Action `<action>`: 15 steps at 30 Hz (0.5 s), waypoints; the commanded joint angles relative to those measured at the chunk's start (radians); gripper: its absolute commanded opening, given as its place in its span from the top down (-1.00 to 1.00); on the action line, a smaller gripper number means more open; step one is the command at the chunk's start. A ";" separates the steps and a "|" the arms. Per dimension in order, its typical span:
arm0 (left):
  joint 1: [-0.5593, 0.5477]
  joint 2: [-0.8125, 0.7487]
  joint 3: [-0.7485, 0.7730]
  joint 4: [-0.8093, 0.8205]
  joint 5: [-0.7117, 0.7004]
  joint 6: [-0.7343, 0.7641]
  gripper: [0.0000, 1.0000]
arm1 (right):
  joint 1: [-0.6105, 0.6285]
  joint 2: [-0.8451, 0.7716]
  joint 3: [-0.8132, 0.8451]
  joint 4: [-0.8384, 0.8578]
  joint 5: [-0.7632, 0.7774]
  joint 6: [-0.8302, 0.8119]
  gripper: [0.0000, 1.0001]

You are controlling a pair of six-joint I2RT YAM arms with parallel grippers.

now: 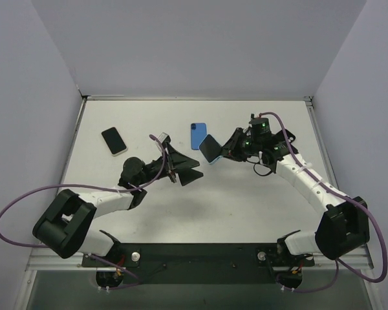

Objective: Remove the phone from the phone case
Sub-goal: Remove the phone case from the phone.

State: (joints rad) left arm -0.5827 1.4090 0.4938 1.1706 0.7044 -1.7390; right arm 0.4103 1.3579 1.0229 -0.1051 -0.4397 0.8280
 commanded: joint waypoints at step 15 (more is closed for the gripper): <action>0.250 -0.258 -0.060 -0.466 0.061 0.289 -0.94 | 0.399 -0.037 -0.248 0.096 0.637 -0.360 1.00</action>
State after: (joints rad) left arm -0.3641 1.2041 0.4137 0.8513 0.7418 -1.5536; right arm 0.7498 1.3270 0.8314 -0.1051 0.0021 0.5400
